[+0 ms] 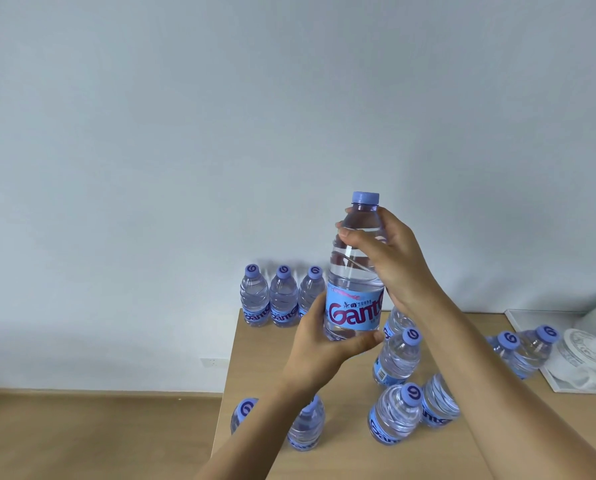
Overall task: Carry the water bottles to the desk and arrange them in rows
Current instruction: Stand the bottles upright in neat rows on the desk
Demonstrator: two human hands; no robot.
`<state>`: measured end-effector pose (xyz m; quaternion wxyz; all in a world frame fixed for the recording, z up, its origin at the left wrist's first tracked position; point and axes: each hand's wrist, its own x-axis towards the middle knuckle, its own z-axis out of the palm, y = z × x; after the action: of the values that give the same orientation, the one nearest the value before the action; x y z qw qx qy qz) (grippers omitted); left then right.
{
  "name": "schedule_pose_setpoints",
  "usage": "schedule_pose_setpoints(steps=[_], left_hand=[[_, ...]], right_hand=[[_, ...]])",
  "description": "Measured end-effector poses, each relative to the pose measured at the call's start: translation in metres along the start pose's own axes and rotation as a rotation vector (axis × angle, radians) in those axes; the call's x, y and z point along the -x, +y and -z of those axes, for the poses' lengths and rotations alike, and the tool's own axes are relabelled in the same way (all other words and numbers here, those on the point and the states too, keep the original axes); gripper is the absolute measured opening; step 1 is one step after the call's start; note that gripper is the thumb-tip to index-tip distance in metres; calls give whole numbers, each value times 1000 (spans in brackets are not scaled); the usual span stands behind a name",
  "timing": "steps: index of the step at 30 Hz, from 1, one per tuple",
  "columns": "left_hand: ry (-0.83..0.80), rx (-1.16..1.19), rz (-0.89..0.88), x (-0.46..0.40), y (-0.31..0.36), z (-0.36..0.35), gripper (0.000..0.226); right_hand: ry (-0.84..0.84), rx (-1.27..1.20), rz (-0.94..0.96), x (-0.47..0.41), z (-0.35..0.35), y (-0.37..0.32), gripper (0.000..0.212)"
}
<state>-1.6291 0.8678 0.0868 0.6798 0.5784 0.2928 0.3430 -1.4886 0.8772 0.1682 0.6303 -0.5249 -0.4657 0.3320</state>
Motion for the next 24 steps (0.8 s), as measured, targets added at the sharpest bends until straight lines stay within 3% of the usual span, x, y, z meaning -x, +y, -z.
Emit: schedule_pose_setpoints(steps=[11,24], left_hand=[[-55,-124,170,-11,-30,7,56],[-66,-176,203,-19,-46,20,56]], right_hand=[[4,129,-86,7,7,44,17],[44,138,-132,6,1,62,18]])
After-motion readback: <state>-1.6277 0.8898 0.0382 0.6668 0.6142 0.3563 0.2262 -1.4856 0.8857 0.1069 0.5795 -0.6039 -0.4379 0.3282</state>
